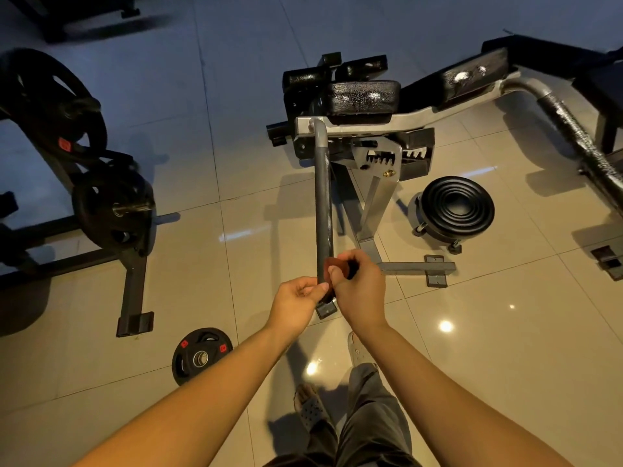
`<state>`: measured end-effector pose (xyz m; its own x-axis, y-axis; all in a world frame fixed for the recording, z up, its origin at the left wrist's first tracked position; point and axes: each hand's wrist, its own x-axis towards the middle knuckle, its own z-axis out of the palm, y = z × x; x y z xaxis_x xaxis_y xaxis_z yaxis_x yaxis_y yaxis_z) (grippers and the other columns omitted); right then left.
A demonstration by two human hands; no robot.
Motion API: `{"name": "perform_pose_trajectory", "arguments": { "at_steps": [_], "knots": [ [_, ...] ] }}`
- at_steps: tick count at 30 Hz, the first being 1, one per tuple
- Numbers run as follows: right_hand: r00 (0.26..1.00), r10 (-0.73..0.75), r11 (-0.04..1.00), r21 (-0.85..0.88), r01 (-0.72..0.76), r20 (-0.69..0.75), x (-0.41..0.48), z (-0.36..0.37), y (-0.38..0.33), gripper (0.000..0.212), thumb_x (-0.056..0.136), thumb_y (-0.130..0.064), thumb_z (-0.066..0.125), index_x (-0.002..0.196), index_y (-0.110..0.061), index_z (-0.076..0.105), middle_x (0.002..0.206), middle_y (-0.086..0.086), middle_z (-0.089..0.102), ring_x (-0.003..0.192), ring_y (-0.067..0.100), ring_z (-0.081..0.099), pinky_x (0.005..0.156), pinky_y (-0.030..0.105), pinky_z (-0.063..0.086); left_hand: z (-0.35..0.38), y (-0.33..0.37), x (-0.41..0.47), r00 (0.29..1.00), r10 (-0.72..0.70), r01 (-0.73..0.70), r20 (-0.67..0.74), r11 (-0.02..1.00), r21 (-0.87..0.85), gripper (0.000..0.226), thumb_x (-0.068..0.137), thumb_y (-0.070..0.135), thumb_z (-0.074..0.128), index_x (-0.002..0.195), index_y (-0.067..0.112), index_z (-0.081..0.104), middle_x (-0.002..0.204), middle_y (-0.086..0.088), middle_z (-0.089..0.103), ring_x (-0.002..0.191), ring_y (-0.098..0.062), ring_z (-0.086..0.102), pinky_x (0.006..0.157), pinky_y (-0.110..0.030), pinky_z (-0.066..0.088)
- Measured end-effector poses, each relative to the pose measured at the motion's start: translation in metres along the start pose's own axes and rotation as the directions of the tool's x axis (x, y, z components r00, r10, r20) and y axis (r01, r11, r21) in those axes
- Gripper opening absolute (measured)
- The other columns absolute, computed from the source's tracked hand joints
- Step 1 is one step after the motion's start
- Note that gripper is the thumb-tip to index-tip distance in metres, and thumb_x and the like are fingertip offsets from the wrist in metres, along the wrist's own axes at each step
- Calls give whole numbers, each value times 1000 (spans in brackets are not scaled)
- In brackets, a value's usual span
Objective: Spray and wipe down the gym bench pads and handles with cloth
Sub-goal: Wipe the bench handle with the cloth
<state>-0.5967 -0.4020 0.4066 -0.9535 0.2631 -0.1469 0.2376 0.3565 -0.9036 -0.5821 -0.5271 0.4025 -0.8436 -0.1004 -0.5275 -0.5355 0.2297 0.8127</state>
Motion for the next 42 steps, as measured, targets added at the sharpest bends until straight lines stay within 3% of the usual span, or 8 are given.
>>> {"name": "perform_pose_trajectory", "arguments": {
  "at_steps": [6,9,12,19,25,33,37,42],
  "knots": [
    [994,-107,994,-21,107,-23,31,2,-18,13,88,-16,76,94,-23,67,83,-13,66,80,-4,62,73,15,51,2,-1,8,1000,-16,15,-11,998,-61,14,94,10,73,103,1,76,90,-12,76,59,6,64,58,-6,46],
    [993,-108,991,-70,111,39,14,2,-1,26,84,-20,80,108,-20,70,102,-6,69,96,9,62,85,22,51,2,-4,8,1000,-26,27,16,998,-50,11,94,10,72,100,3,78,88,-16,77,66,-2,68,63,-10,49],
    [990,-115,981,-145,126,85,-5,0,15,31,84,-14,78,113,-17,68,109,-5,67,105,15,58,90,27,48,5,-12,5,999,-6,7,35,1000,-30,11,96,10,70,94,9,81,92,-26,74,80,-22,68,83,-34,59],
    [987,-137,977,-156,149,82,4,-2,16,18,87,-11,71,101,-18,63,99,-5,63,97,14,55,81,22,44,1,-15,16,996,-1,-12,84,988,154,20,95,19,72,88,1,76,72,-23,65,69,-20,60,90,-48,56],
    [965,-260,958,-123,260,23,94,11,-29,10,92,-17,68,101,-17,63,97,-2,62,95,21,58,82,43,54,0,-6,20,993,-91,70,69,964,258,32,93,26,76,68,9,67,53,7,45,54,-10,46,83,-30,52],
    [973,-145,967,-183,179,181,6,-7,16,24,85,-12,76,100,-18,58,100,-3,60,97,18,57,84,35,52,-4,-12,30,987,-105,73,123,966,247,35,90,22,76,78,-8,64,64,-1,48,67,-18,46,95,-52,54],
    [961,-242,948,-179,264,133,47,1,-8,17,88,-13,71,96,-21,57,95,-7,58,92,13,56,82,33,52,-3,-7,25,990,-108,73,94,946,315,45,90,28,77,56,10,54,51,9,41,56,-14,39,80,-40,55],
    [965,-261,948,-180,261,29,137,17,-59,10,93,-15,68,101,-19,63,102,0,63,97,19,58,84,34,51,-4,4,27,986,-149,113,74,928,356,41,89,28,78,55,18,58,53,6,52,62,-17,54,92,-33,53]
  ]
}}
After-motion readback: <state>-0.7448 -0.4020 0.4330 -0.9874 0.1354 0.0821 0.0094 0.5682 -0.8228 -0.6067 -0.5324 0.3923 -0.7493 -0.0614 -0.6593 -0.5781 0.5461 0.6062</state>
